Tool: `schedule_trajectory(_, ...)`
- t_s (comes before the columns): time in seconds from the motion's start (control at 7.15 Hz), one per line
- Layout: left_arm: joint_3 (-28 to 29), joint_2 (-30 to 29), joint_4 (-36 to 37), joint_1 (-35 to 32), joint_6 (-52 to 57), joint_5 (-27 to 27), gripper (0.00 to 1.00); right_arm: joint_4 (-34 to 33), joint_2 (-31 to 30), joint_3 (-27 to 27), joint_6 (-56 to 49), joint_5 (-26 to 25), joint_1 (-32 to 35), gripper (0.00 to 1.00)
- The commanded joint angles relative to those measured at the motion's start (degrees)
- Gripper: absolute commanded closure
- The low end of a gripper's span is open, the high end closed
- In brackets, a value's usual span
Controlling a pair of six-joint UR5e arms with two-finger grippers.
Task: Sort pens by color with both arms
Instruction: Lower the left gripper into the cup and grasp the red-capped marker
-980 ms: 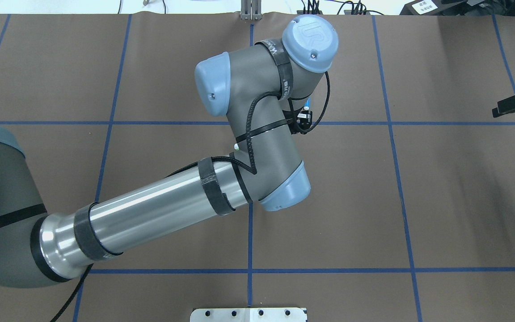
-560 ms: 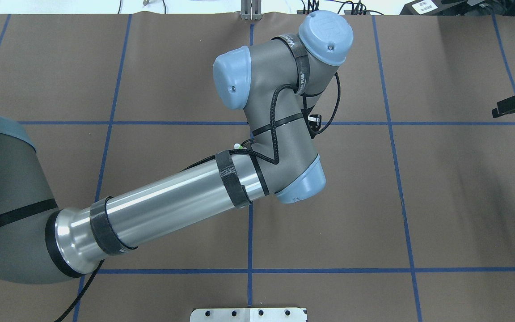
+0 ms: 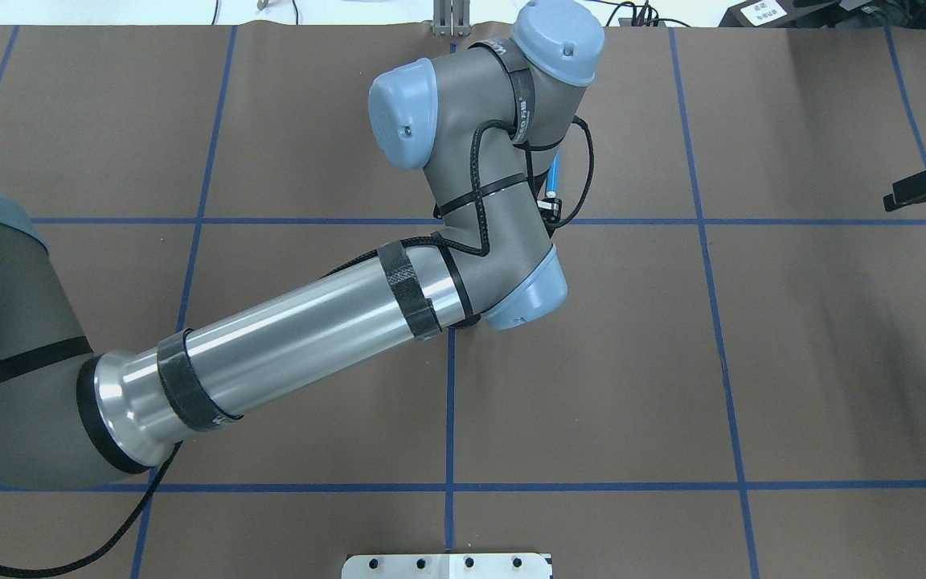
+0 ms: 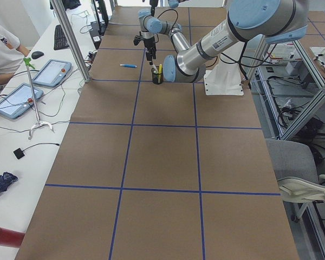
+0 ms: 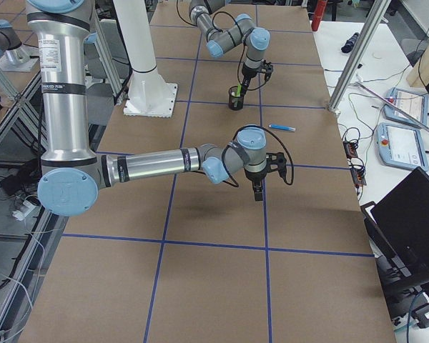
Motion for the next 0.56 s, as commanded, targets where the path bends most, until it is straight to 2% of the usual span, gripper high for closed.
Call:
schedule_trajectory(0.0, 1.04, -0.01, -1.01, -0.16, 0.37, -0.09, 0.14, 0.00, 0.00, -0.04, -0.06, 0.01, 0.00, 0.01)
schedule_trajectory(0.28, 2.01, -0.09, -2.25, -0.07, 0.28, -0.09, 0.18, 0.00, 0.09, -0.04, 0.03, 0.01, 0.00, 0.01)
schedule_trajectory(0.42, 2.01, -0.09, -2.25, 0.01, -0.07, -0.09, 0.31, 0.00, 0.09, -0.04, -0.06, 0.01, 0.00, 0.01)
